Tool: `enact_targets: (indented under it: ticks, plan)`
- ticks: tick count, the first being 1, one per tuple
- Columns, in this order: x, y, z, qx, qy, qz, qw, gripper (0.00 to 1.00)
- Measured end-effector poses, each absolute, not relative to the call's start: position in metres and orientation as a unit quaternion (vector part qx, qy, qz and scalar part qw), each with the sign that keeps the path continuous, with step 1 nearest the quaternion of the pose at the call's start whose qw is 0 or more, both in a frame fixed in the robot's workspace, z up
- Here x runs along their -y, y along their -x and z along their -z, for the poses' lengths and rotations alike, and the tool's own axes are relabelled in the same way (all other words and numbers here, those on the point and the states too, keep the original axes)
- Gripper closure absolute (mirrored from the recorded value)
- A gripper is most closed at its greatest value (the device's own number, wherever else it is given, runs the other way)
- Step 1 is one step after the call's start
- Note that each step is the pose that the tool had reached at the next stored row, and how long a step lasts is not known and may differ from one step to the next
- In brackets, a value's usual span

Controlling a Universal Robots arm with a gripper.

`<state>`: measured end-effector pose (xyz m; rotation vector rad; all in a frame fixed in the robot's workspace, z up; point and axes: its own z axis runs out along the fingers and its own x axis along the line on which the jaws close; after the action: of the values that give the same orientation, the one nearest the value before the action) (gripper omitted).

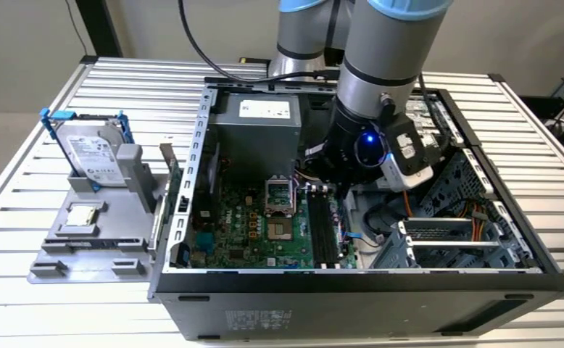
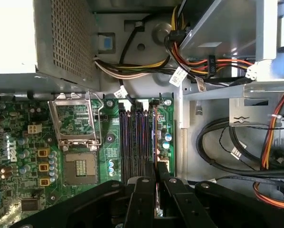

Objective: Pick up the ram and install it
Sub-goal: 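Insert the ram into the slot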

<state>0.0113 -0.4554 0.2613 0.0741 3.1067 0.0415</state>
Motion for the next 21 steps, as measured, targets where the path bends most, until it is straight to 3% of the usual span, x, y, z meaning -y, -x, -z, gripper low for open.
enact_targets:
  ticks: [21]
  plan:
    - [0.458, -0.013, -0.232, -1.0, -0.021, -0.007, 0.016, 1.0]
